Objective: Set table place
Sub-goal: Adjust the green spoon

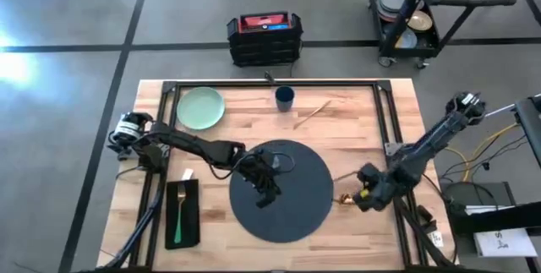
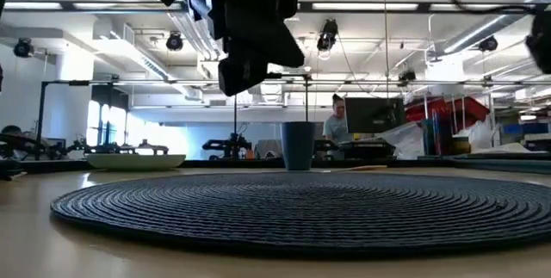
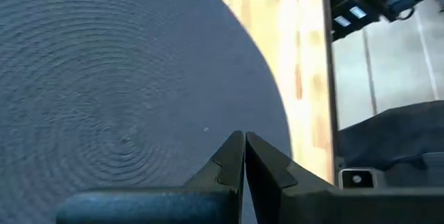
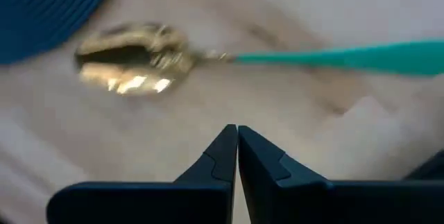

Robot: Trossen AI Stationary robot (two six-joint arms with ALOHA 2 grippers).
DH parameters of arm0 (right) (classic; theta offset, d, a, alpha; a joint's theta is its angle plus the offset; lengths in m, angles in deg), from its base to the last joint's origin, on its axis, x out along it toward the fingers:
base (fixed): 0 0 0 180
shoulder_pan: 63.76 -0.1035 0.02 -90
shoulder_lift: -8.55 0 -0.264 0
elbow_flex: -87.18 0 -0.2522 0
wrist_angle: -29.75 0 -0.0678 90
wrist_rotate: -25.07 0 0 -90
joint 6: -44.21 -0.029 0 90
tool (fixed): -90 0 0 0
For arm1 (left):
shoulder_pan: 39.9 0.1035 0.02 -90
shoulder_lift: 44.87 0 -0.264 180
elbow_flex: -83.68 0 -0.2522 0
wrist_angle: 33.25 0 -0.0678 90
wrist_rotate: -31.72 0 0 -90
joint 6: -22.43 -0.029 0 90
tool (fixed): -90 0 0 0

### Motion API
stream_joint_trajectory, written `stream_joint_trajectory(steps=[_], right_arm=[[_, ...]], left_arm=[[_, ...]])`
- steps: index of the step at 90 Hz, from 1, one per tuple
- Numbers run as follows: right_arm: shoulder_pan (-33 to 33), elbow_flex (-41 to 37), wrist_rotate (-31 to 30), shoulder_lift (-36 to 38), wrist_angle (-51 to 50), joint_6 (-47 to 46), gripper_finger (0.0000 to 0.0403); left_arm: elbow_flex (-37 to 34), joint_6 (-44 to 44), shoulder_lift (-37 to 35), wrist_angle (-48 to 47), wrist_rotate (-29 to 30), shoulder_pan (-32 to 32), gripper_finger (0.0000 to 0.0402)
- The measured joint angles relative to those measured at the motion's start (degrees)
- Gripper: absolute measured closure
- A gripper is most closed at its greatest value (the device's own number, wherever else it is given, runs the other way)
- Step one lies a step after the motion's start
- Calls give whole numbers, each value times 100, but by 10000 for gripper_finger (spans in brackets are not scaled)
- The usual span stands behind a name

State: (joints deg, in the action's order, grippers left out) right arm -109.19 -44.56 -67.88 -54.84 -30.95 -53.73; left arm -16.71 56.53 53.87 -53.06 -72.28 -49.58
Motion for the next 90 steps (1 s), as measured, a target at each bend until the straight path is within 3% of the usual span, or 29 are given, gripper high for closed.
stream_joint_trajectory(steps=[33,63,80,90], right_arm=[[67,0,-156,-919,1482,447,403],[508,-4,-173,-1523,1886,827,403],[1220,-7,-1046,-1559,1735,897,403],[1315,-1,-1490,-1346,1686,723,403]], left_arm=[[2,280,0,390,15,-86,401],[2,591,-2,649,24,-303,401],[2,615,-4,672,151,-420,401],[2,694,-4,676,169,-500,401]])
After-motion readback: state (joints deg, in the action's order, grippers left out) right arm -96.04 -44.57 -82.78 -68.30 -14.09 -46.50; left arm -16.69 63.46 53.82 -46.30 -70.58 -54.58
